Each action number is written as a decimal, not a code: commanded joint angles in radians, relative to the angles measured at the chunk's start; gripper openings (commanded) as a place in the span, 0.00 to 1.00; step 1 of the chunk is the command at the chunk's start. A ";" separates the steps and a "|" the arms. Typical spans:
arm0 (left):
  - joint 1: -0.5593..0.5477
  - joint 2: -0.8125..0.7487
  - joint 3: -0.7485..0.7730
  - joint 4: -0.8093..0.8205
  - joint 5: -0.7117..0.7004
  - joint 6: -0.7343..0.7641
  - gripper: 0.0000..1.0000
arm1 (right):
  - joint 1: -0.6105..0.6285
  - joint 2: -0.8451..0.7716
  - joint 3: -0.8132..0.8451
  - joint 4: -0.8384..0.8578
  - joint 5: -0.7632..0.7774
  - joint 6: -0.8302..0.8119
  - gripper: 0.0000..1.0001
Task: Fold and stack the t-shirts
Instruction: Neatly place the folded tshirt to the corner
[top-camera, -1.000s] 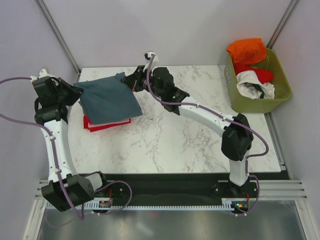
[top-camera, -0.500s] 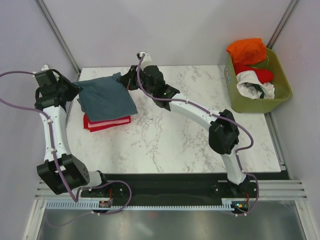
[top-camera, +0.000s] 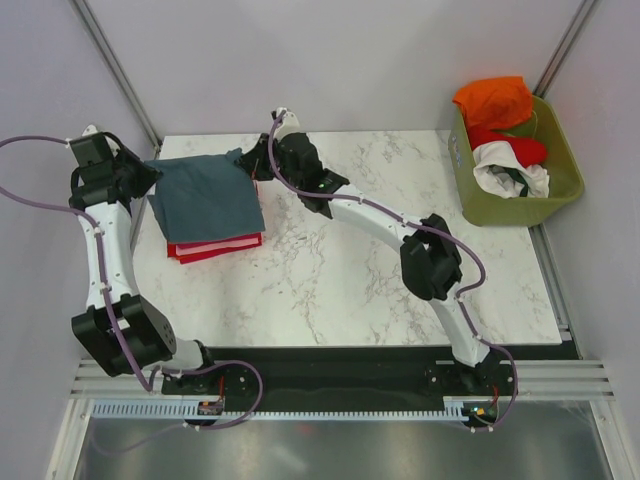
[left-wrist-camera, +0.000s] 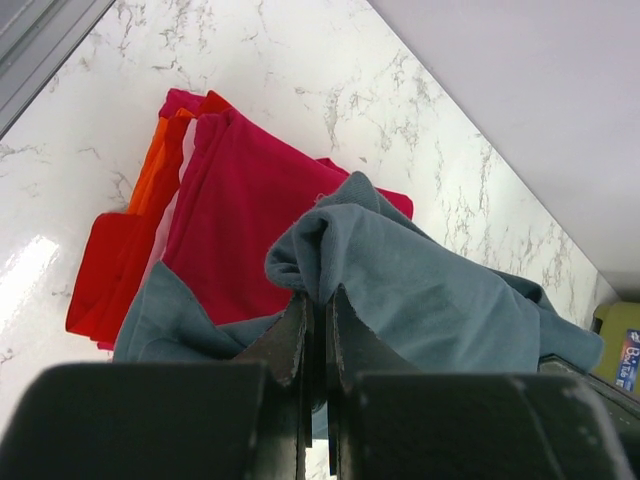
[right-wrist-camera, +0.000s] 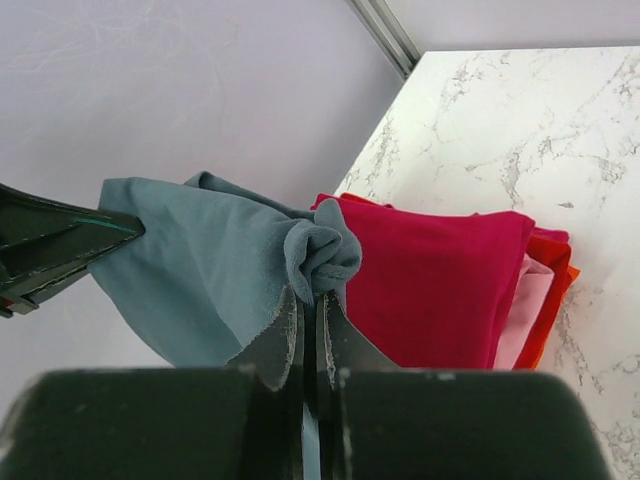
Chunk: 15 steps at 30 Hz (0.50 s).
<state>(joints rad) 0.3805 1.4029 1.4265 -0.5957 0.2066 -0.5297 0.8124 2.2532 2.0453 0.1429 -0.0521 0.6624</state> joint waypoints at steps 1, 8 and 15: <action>0.009 0.027 0.060 0.045 -0.010 0.036 0.02 | -0.015 0.026 0.062 0.061 0.001 0.034 0.00; 0.008 0.123 0.090 0.086 -0.010 0.025 0.02 | -0.044 0.092 0.095 0.090 0.027 0.065 0.00; 0.009 0.283 0.170 0.106 -0.016 0.028 0.02 | -0.068 0.221 0.179 0.165 0.037 0.124 0.01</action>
<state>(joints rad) 0.3801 1.6463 1.5295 -0.5598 0.2115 -0.5297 0.7620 2.4271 2.1471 0.2184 -0.0422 0.7498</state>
